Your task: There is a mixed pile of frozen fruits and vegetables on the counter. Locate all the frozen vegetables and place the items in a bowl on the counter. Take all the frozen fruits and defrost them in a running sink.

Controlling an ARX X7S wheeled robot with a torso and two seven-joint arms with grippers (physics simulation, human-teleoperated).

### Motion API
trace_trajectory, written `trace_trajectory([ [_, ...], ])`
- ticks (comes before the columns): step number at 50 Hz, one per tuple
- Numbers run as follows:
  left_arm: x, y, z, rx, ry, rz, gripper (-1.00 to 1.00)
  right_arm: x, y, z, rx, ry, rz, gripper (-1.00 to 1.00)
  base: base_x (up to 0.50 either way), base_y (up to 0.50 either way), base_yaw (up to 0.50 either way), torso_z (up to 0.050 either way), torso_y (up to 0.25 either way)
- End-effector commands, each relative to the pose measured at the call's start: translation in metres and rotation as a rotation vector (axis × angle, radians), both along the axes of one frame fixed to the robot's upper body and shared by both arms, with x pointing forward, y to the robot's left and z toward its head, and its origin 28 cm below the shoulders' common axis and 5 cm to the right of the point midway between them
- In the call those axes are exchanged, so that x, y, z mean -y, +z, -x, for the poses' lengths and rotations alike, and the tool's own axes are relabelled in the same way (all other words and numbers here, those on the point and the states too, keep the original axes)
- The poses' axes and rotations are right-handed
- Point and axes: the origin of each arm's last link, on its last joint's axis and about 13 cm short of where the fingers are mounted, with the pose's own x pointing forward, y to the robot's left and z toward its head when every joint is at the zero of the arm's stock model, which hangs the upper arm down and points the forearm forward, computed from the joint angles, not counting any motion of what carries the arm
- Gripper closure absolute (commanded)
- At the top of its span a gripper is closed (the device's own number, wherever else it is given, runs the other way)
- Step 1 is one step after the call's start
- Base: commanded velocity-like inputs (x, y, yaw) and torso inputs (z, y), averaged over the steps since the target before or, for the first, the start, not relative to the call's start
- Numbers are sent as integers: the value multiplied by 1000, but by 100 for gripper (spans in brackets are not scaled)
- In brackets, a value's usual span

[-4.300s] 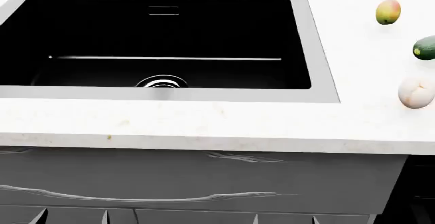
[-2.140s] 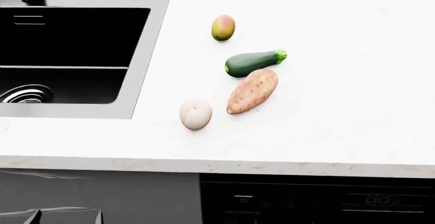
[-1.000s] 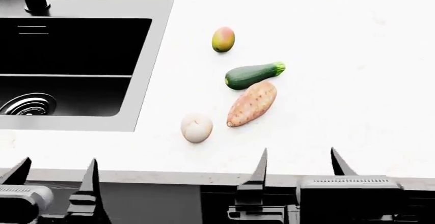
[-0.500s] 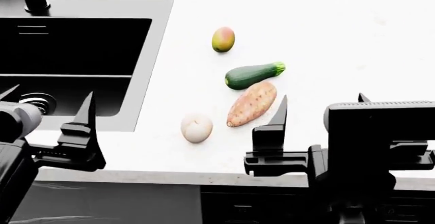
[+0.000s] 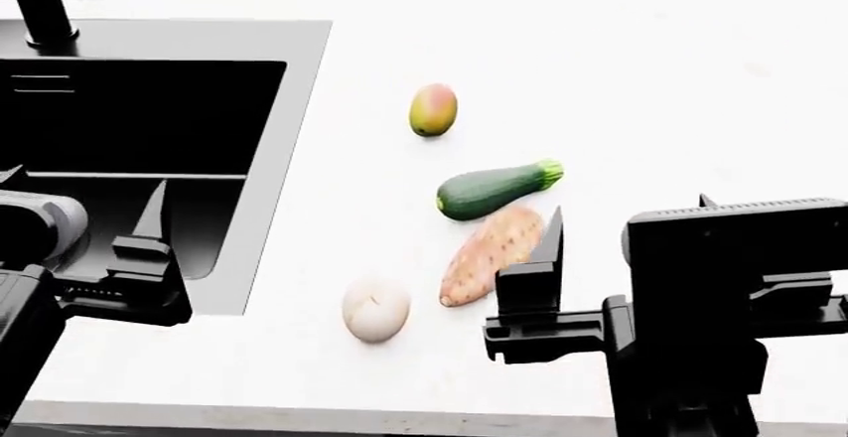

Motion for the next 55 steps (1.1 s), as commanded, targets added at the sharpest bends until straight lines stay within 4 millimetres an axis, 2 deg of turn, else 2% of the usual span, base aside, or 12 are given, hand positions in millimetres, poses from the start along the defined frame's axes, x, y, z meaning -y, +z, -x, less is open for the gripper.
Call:
trace_trajectory([
  [1,0,1,-3,-13,10,-1,-100,1,0,-1,-1,2,-17,-100,340,0,0,0,0],
  [31,2,-2,-4,-16,6,-8,-100,0,-2,-2,-5,3,-9,-100,331,0,0,0,1],
  [35,0,1,-3,-11,11,-3,-100,-5,2,2,38,-3,-159,-100,91,0,0,0,0],
  [38,-3,2,-3,-8,22,7,-100,-22,-3,13,-107,127,-252,-100,0,0,0,0,0],
  [39,-4,3,0,-7,18,7,-100,-25,-2,18,-157,111,-273,-100,0,0,0,0,0],
  [40,-4,5,1,-2,16,11,-100,-22,-4,20,-187,68,-250,-100,0,0,0,0,0],
  [42,-4,7,3,7,12,20,-100,-21,-3,23,-235,102,-315,-100,0,0,0,0,0],
  [45,-5,7,4,7,7,26,-100,-19,1,33,-241,105,-278,-100,0,0,0,0,0],
  [48,-6,9,6,15,0,33,-100,-18,-4,38,-310,115,-289,-100,0,0,0,0,0],
  [55,-7,8,6,14,-9,36,-100,-23,-16,35,-358,123,-299,-100,0,0,0,0,0],
])
